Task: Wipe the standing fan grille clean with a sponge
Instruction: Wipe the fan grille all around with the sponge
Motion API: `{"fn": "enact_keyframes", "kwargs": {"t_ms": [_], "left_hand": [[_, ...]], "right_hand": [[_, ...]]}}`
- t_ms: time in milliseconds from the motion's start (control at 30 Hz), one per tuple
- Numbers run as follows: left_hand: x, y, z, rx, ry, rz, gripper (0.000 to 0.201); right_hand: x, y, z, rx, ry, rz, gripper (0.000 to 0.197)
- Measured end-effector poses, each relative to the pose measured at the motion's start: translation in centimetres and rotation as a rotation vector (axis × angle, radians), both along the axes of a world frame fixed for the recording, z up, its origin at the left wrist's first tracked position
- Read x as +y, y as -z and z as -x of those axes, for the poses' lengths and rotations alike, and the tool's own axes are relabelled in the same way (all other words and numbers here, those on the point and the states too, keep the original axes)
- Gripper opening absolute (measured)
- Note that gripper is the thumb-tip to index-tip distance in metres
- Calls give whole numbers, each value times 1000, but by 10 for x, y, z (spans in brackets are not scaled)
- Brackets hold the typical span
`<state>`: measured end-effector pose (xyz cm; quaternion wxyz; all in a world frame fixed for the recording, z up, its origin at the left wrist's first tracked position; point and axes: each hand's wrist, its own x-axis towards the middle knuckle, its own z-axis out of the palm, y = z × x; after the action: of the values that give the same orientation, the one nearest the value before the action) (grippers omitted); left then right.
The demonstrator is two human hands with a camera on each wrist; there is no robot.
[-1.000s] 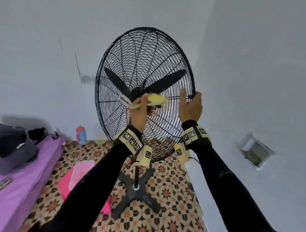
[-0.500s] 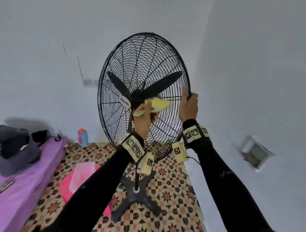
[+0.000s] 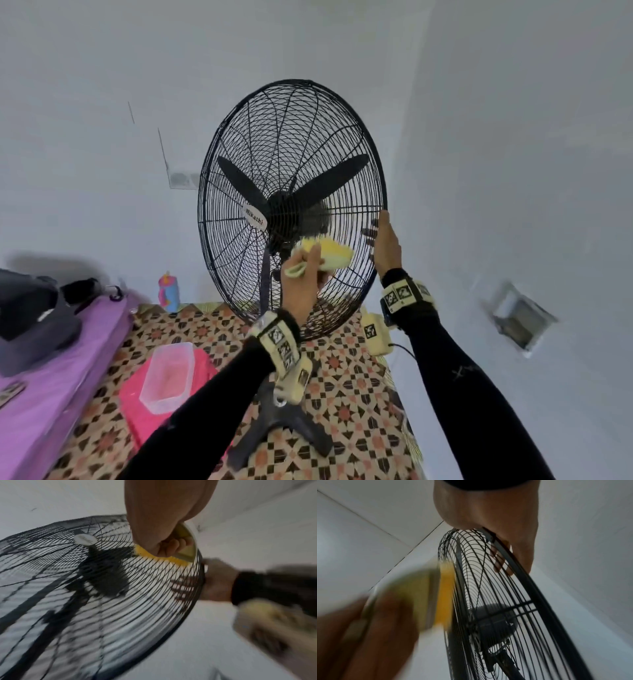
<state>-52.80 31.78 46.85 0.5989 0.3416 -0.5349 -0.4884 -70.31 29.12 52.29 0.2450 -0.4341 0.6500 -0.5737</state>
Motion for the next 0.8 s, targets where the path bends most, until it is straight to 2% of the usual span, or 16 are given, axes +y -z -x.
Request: {"fn": "enact_keyframes", "kwargs": {"t_ms": [67, 100, 233, 300, 367, 433, 500, 533, 667, 700, 733, 800], "left_hand": [[14, 25, -8, -34, 52, -11, 50], [13, 21, -7, -34, 66, 4, 49], [-12, -63, 13, 70, 18, 107, 48], [-14, -80, 21, 119, -14, 122, 48], [0, -57, 19, 112, -30, 75, 47], [21, -15, 9, 48, -16, 10, 47], [33, 10, 0, -6, 14, -22, 47], [32, 8, -2, -20, 19, -7, 45], [12, -69, 9, 1, -43, 164, 31], [5, -85, 14, -2, -59, 191, 30], [0, -94, 18, -12, -73, 220, 28], [-2, -84, 20, -61, -102, 267, 30]], "right_hand": [[-2, 10, 10, -111, -13, 9, 107], [-3, 13, 13, -147, -35, 7, 104], [-1, 7, 5, -222, -113, -4, 107], [-4, 6, 2, -248, -165, 3, 107], [-5, 4, 1, -262, -172, -5, 114], [-11, 9, 8, -275, -180, 8, 120], [-2, 6, 6, -297, -164, -3, 117], [1, 4, 3, -298, -159, -6, 113], [-3, 6, -3, -330, -213, -50, 111], [-2, 4, -6, -337, -237, -47, 105], [3, -1, -9, -354, -252, -46, 96], [22, -18, -19, -397, -237, -76, 82]]}}
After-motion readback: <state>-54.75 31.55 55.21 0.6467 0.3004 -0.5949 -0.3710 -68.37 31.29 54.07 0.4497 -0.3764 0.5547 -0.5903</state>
